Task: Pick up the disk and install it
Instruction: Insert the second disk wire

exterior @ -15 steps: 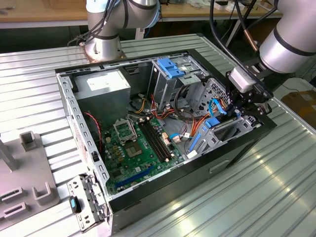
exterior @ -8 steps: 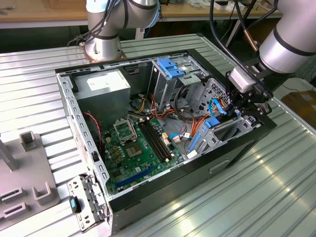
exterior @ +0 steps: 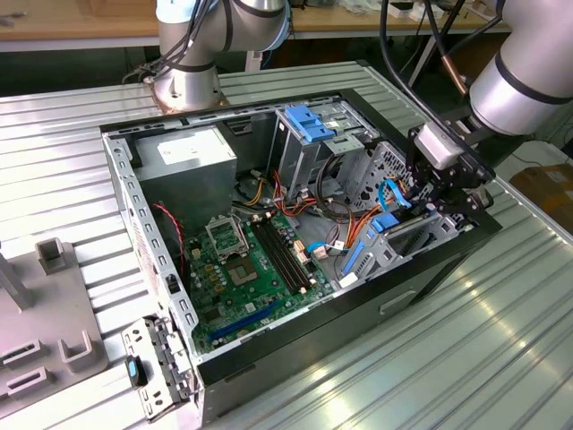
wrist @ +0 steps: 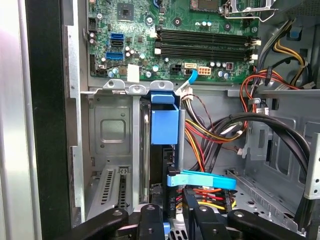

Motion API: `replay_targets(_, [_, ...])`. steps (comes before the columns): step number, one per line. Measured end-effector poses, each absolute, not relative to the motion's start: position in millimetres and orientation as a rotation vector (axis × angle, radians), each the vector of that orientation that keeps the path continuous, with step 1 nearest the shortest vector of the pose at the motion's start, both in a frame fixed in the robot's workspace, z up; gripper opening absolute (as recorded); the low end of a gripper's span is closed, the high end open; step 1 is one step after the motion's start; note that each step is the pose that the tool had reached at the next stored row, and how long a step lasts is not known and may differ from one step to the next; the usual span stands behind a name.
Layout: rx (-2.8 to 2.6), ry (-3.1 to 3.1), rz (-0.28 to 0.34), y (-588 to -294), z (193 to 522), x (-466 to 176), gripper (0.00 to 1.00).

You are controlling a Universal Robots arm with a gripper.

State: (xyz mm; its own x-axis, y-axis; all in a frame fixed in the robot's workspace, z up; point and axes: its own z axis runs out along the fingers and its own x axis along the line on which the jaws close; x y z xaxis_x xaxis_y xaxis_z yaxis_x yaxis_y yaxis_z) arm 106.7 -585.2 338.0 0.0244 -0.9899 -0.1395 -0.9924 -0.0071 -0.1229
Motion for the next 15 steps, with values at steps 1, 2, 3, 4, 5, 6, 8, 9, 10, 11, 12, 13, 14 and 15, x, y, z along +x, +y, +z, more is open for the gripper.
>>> replay_targets(1, [-2.106, 2.073, 0.020, -585, 340, 107, 0.30])
replay_targets(2, [-2.106, 2.073, 0.020, -585, 341, 107, 0.30])
replay_targets(3, [-2.106, 2.073, 0.020, -585, 345, 107, 0.30])
replay_targets(4, [-2.106, 2.073, 0.020, -585, 348, 107, 0.30])
replay_targets(5, [-2.106, 2.073, 0.020, -585, 349, 107, 0.30])
replay_targets(6, [-2.106, 2.073, 0.020, -585, 351, 107, 0.30])
replay_targets(8, [-2.106, 2.073, 0.020, -585, 358, 107, 0.30])
replay_targets(9, [-2.106, 2.073, 0.020, -585, 363, 107, 0.30])
replay_targets(10, [-2.106, 2.073, 0.020, -584, 367, 107, 0.30])
replay_targets(11, [-2.106, 2.073, 0.020, -584, 371, 107, 0.30])
replay_targets(12, [-2.106, 2.073, 0.020, -584, 376, 107, 0.30])
replay_targets(13, [-2.106, 2.073, 0.020, -584, 378, 107, 0.30])
replay_targets(14, [-2.106, 2.073, 0.020, -584, 379, 107, 0.30])
replay_targets(15, [-2.106, 2.073, 0.020, -584, 379, 107, 0.30])
